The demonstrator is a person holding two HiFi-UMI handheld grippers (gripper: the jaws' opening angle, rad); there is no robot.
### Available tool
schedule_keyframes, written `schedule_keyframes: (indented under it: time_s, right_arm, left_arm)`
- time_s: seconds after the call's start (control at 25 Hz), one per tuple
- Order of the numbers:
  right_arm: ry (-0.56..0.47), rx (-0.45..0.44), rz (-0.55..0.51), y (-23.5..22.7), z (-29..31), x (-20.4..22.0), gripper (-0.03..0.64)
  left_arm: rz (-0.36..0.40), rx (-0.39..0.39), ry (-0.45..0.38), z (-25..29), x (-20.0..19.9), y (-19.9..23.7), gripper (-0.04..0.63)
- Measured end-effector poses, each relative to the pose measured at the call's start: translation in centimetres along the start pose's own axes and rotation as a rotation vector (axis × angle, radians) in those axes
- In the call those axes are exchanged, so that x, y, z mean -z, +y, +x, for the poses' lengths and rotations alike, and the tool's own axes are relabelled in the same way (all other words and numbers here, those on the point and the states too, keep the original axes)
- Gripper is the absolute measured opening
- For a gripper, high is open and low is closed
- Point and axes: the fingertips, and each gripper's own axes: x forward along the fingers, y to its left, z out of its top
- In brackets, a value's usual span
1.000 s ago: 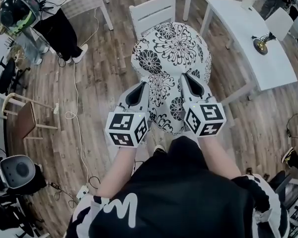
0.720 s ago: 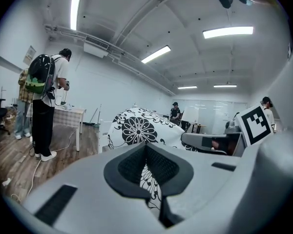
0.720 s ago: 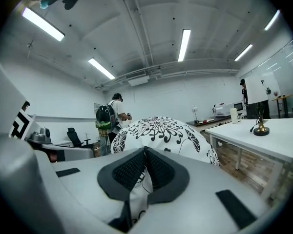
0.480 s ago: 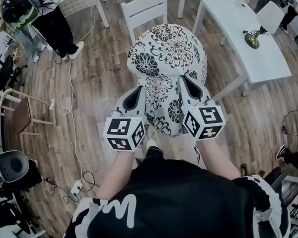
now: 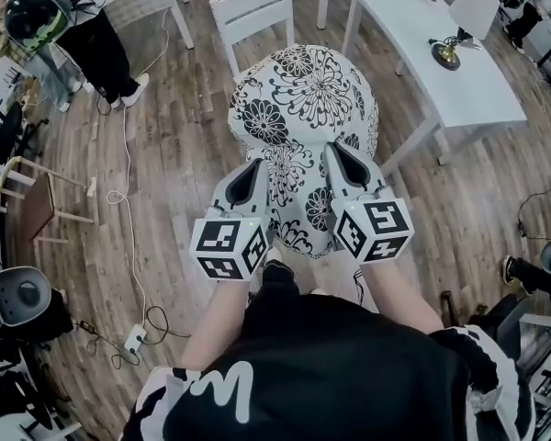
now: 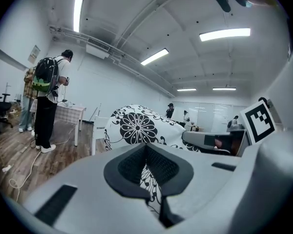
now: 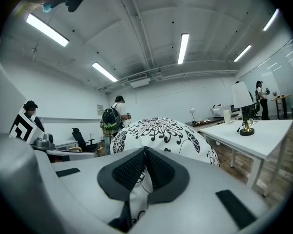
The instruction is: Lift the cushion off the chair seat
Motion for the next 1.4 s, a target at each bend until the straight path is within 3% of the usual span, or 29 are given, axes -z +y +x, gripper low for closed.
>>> schedule_keyframes:
  time_s: [0.64,1.4]
  right_arm:
    - [-0.027,-0.022,-0.008,0.5,-11.5,1.7,0.031]
    - [-0.035,-0.056,-0.045,1.1,-12.9,0.0,0.031]
  left_arm:
    - [-0.004,0.006,-0.034,-7.1,3.8,-8.9,0.005]
    - [-0.043,-0.017,-0.041,-8.5,3.5,-10.2,0.005]
